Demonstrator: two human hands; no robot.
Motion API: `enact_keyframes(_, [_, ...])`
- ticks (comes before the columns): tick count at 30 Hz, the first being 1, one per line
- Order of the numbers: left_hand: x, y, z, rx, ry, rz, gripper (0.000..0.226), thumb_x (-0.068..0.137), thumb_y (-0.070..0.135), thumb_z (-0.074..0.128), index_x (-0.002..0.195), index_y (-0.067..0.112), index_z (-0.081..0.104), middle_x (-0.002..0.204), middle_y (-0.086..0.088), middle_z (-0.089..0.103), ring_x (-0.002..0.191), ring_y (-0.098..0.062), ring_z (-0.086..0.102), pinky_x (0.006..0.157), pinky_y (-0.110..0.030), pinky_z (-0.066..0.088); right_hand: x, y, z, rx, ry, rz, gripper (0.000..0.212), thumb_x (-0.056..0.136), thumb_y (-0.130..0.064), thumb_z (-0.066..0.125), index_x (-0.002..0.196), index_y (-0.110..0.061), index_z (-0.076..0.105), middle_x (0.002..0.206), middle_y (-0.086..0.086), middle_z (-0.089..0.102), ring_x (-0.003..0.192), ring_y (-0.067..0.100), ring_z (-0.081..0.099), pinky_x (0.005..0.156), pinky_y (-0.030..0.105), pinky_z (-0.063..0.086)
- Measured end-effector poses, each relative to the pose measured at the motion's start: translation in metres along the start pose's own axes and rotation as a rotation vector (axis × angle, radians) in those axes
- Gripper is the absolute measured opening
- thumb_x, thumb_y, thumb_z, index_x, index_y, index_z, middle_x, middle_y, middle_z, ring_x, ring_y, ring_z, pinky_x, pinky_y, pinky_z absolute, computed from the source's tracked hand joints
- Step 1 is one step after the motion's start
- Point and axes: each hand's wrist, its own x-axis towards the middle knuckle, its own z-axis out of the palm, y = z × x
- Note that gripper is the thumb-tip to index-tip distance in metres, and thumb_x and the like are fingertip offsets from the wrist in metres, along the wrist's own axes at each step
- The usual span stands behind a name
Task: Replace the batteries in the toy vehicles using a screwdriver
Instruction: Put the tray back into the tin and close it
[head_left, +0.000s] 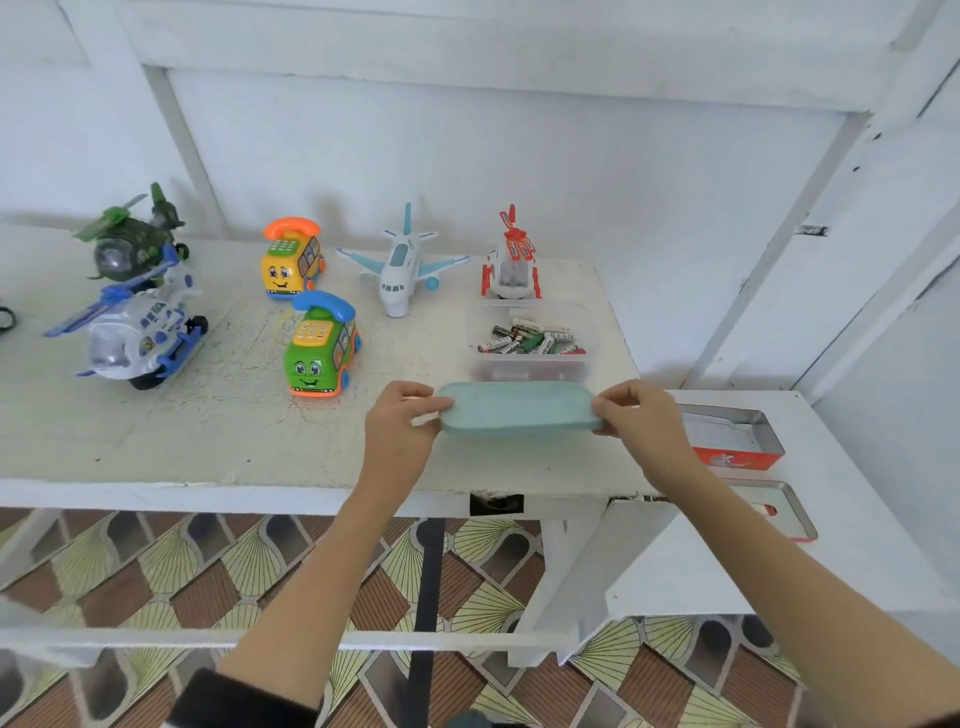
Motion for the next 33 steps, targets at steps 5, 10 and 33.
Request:
enact_keyframes(5, [-0.007,-0.01,0.001,-0.088,-0.148,-0.25,0.04,0.083,-0.011,0.063,0.12,0.003,0.066,0.111,-0.014,0.069,0.08,-0.012,0.062,0.066,-0.002,0.044,-0.005,0.014,0.004,-0.174,-0.067,0.044,0.03,0.083,-0.006,0.062,0.113,-0.004,0.061,0.076,-0.001,0.06,0.066,0.012,0.06,0.087,0.039,0.052])
enact_keyframes(10, [-0.011,-0.011,0.002,-0.151,-0.143,-0.32,0.037,0.088,0.0,0.064,0.125,0.007,0.063,0.111,-0.002,0.068,0.084,-0.004,0.061,0.069,-0.006,0.041,-0.006,0.019,0.005,-0.33,-0.125,0.0,0.038,0.087,-0.009,0.06,0.125,-0.01,0.057,0.09,0.006,0.058,0.08,0.019,0.053,0.073,0.025,0.038])
enact_keyframes(33, [0.086,0.019,0.033,-0.103,-0.08,-0.147,0.04,0.084,-0.006,0.066,0.124,0.0,0.061,0.126,-0.016,0.059,0.092,-0.016,0.058,0.07,-0.004,0.045,0.079,-0.021,0.006,-0.365,0.077,-0.275,0.035,0.091,-0.005,0.051,0.125,-0.007,0.054,0.112,0.014,0.055,0.097,0.027,0.055,0.081,0.019,0.034])
